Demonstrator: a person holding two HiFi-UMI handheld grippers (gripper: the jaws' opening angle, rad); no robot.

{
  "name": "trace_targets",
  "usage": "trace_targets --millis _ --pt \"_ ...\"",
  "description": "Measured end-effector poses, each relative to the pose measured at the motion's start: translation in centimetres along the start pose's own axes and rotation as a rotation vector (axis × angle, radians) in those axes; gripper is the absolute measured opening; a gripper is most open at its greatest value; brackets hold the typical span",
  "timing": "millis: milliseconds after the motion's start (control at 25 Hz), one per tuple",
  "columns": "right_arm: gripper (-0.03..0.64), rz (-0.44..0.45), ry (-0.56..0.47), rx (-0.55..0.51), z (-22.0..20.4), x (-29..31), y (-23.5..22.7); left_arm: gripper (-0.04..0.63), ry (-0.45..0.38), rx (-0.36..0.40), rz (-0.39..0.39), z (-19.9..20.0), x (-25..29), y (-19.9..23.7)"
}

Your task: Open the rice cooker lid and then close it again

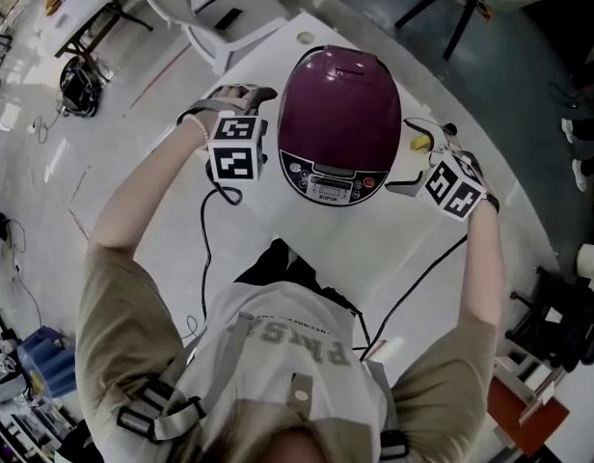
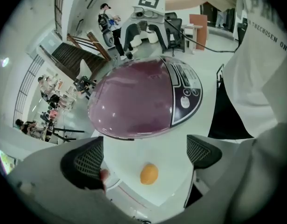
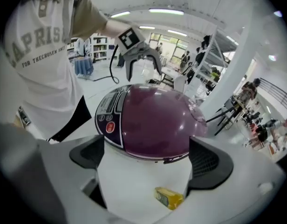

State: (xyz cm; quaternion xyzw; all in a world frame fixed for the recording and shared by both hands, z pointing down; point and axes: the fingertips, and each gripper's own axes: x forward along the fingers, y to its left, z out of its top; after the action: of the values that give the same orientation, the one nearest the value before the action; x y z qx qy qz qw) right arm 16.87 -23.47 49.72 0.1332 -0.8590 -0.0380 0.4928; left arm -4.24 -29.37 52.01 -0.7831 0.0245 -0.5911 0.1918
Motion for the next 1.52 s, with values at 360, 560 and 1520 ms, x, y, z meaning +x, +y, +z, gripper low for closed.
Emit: trace_targets --millis 360,560,1520 --pt "0.543 -0.374 -0.558 0.262 5.2 -8.8 -2.6 0.554 -0.332 -0.29 0.164 4.2 -6.5 2.4" --pt "0.543 -0.619 -0.768 0.383 6.6 -12.1 -2.0 0.423 -0.66 -0.587 0.408 6.8 -11.9 4.7" --pt "0.257 -1.005 -0.837 0.642 8.3 -11.1 2.0 0.192 -0.892 -1.011 0.627 6.1 -13.2 1.9"
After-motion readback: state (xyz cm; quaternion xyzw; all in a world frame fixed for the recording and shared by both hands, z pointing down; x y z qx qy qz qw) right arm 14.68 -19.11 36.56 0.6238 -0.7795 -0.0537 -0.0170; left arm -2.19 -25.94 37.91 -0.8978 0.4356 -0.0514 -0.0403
